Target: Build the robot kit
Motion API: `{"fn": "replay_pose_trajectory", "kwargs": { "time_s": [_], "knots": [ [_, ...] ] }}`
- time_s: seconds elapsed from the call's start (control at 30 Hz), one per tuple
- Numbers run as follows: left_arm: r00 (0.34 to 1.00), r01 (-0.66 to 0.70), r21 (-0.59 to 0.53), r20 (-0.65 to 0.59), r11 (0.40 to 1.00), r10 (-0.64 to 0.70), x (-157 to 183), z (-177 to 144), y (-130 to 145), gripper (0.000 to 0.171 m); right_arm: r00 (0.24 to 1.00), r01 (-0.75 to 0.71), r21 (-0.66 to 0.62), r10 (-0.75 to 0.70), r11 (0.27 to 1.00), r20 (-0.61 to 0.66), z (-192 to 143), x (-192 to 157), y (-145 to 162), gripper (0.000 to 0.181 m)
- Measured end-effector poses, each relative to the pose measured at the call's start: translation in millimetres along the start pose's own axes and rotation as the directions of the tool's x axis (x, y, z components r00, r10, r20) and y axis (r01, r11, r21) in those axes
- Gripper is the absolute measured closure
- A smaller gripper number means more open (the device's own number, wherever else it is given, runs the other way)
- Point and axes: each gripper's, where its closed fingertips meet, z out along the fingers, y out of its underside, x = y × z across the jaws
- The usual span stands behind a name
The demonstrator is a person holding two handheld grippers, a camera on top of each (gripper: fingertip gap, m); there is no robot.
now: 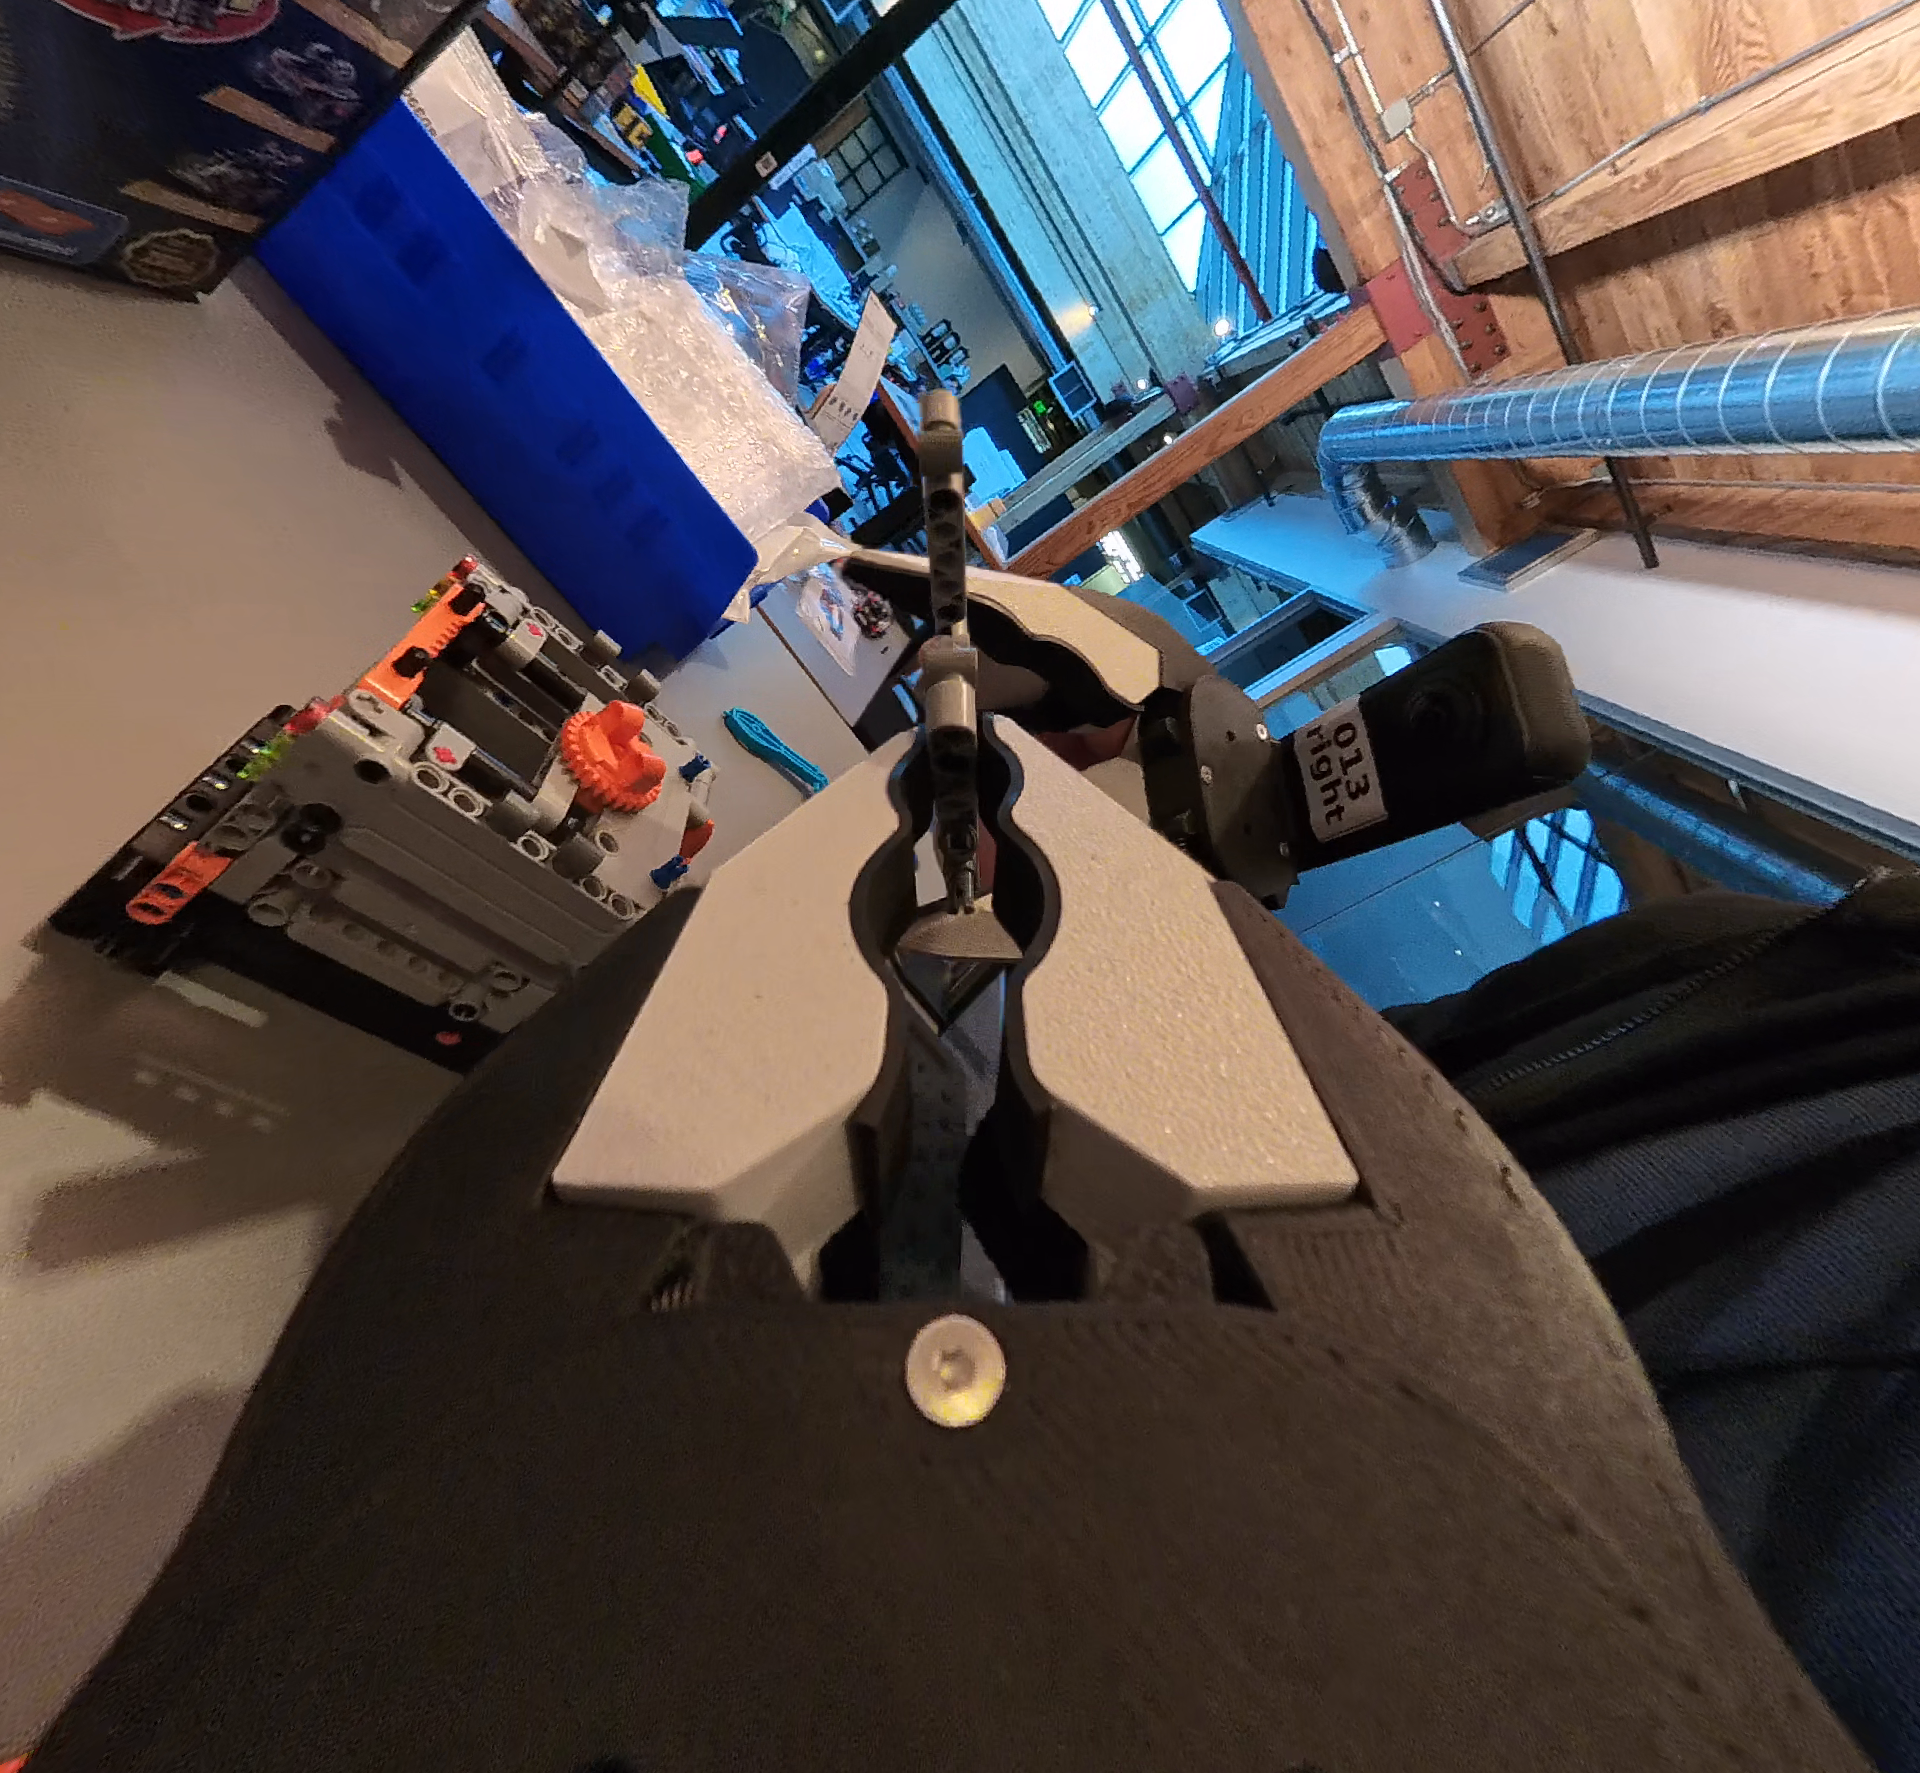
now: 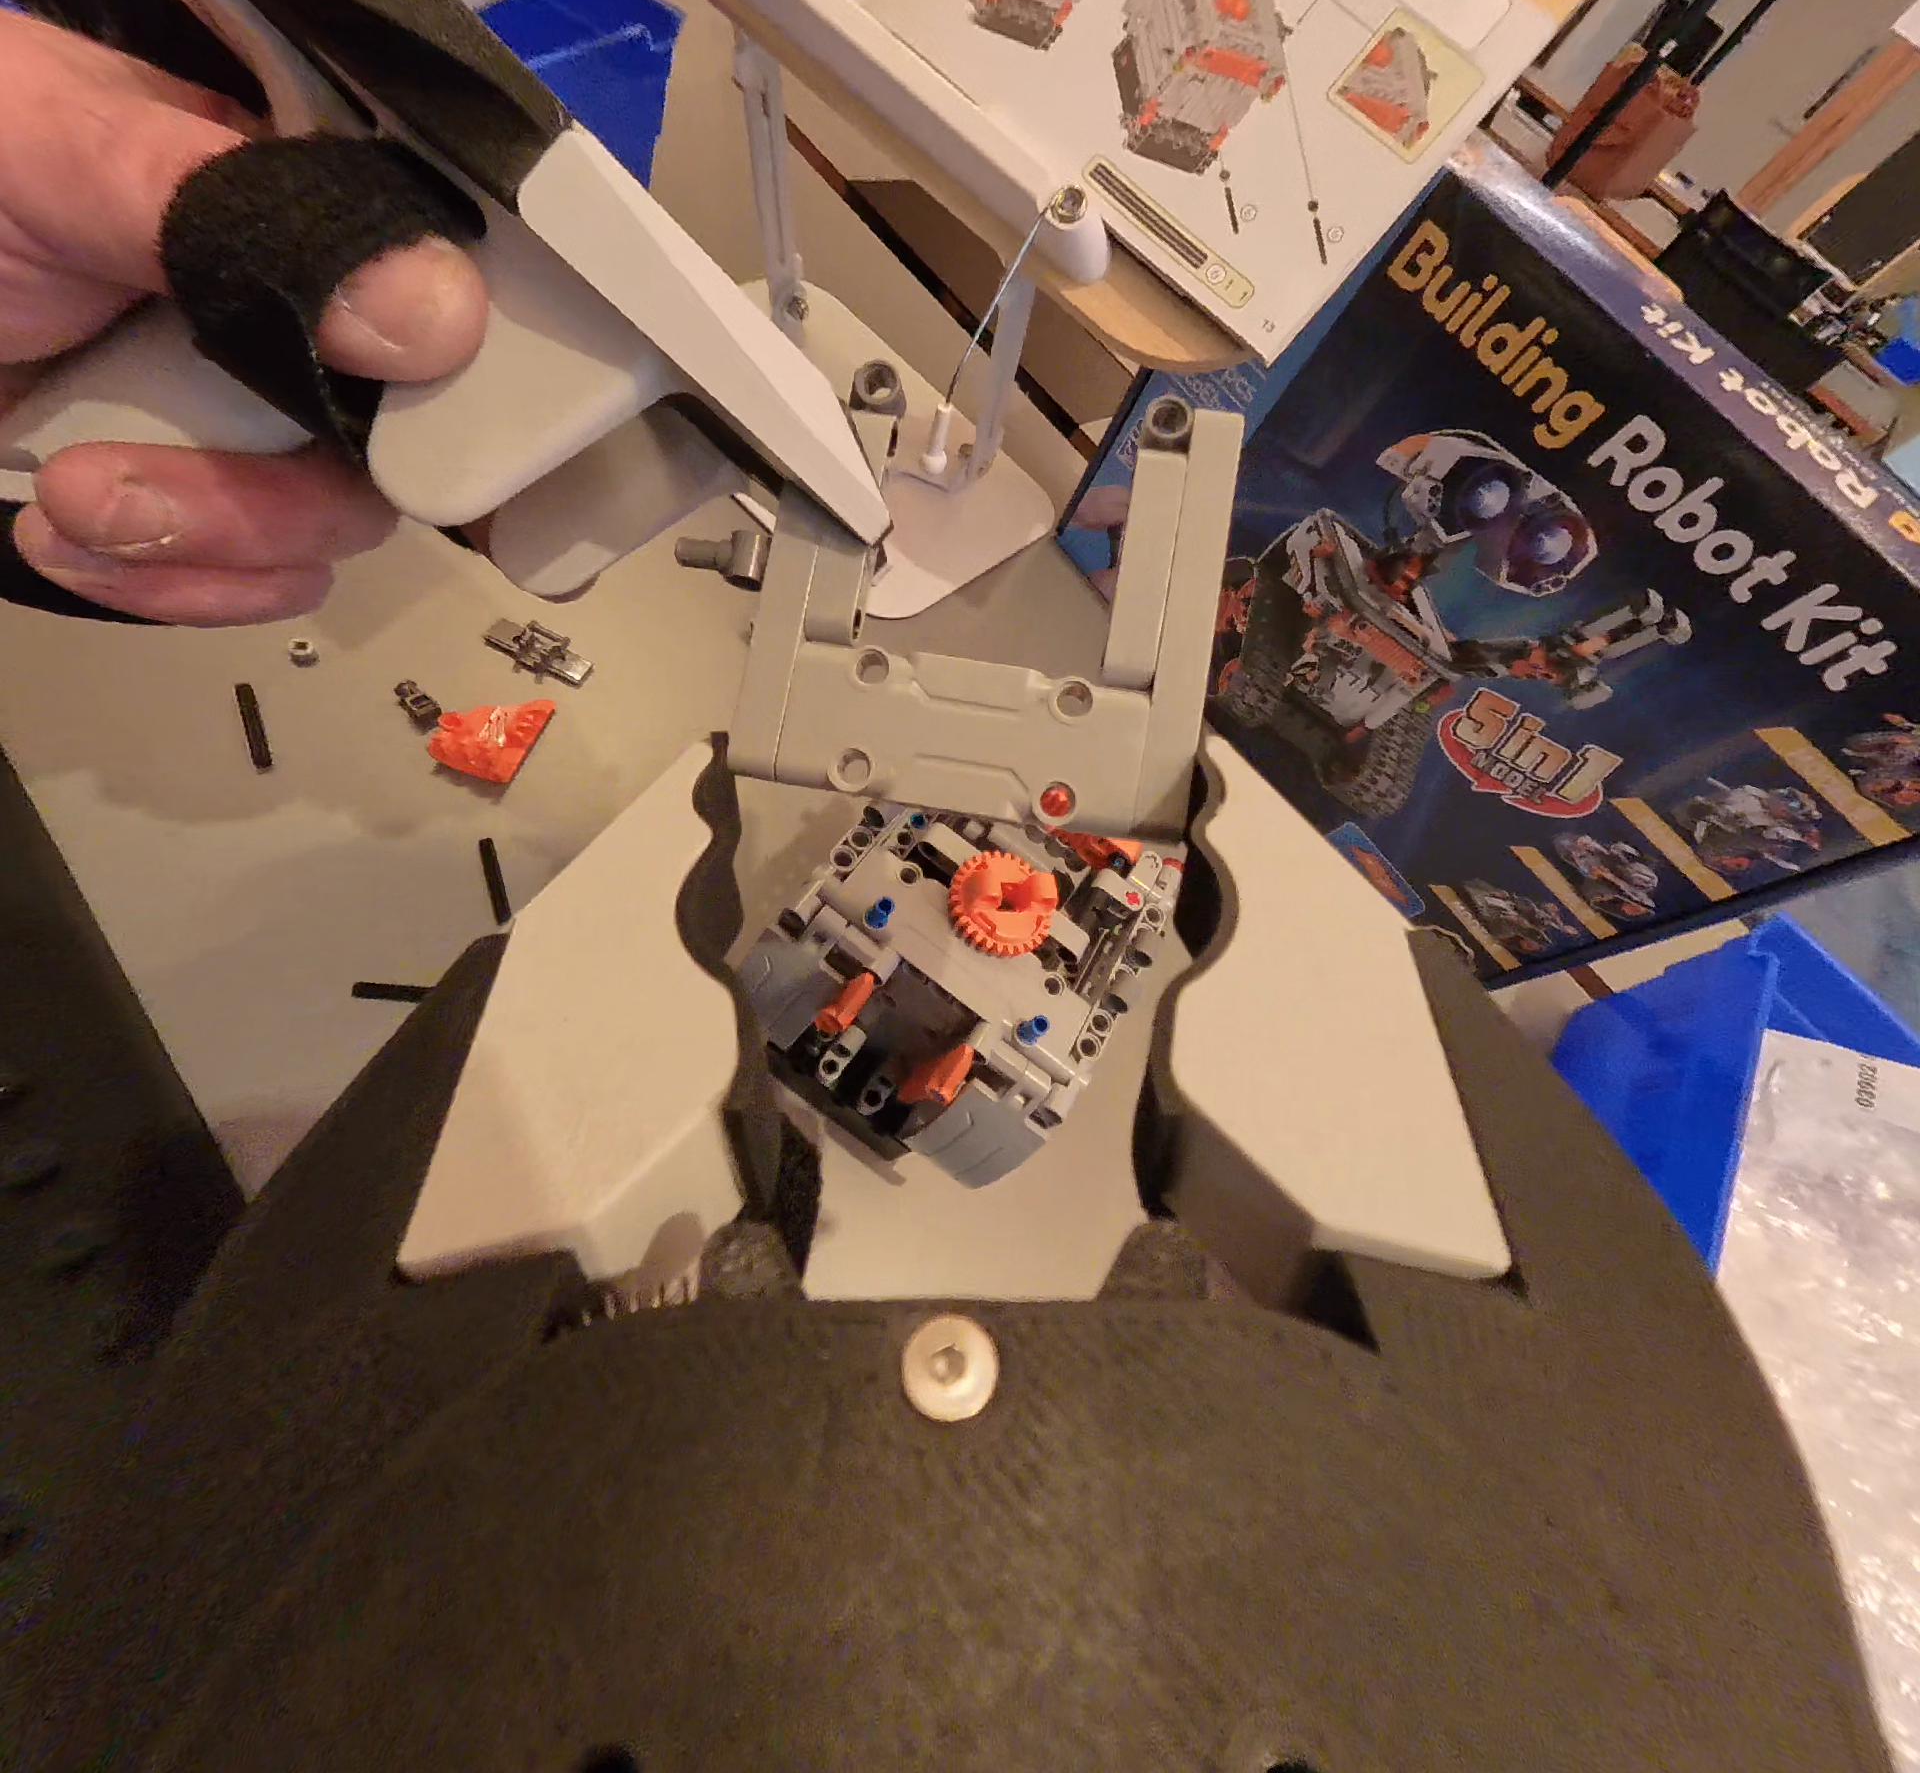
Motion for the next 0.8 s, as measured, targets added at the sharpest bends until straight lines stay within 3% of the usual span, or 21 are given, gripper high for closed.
{"fn": "replay_pose_trajectory", "kwargs": {
  "time_s": [0.17,0.27,0.37,0.4,0.47,0.5,0.57,0.63,0.67,0.8],
  "knots": [
    [1.000,0.005,0.010,-0.014,1.000,-0.005,-1,8,-6,0.164,0.996,-0.079,0.033,0.078,0.996,0.030,-3,6,-1,0.097],
    [0.997,-0.071,0.042,0.024,0.997,0.070,8,19,-24,0.129,0.970,-0.234,0.109,0.225,0.966,0.090,-13,21,-5,0.097],
    [0.968,-0.242,-0.036,0.053,0.970,0.244,11,21,-29,0.113,0.936,-0.348,0.110,0.338,0.931,0.099,-26,51,7,0.097],
    [0.950,-0.301,-0.092,0.055,0.949,0.307,6,19,-25,0.112,0.927,-0.371,0.108,0.363,0.922,0.093,-32,60,13,0.097],
    [0.922,-0.347,-0.191,0.110,0.918,0.371,-20,14,-18,0.091,0.918,-0.395,0.084,0.390,0.915,0.070,-42,74,27,0.098],
    [0.903,-0.379,-0.243,0.115,0.893,0.415,-30,12,-12,0.092,0.920,-0.391,0.055,0.388,0.919,0.056,-45,78,36,0.098],
    [0.828,-0.450,-0.353,0.179,0.820,0.532,-56,9,-6,0.069,0.915,-0.402,0.033,0.400,0.915,0.052,-50,80,48,0.098],
    [0.757,-0.485,-0.481,0.187,0.730,0.627,-77,8,7,0.058,0.904,-0.424,-0.005,0.423,0.906,0.063,-52,76,59,0.098],
    [0.734,-0.491,-0.519,0.187,0.700,0.653,-85,8,12,0.045,0.901,-0.428,-0.017,0.428,0.904,0.067,-52,73,63,0.098],
    [0.704,-0.515,-0.593,0.119,0.619,0.700,-103,16,31,0.031,0.894,-0.434,-0.062,0.438,0.899,0.087,-47,58,73,0.098]
  ]
}}
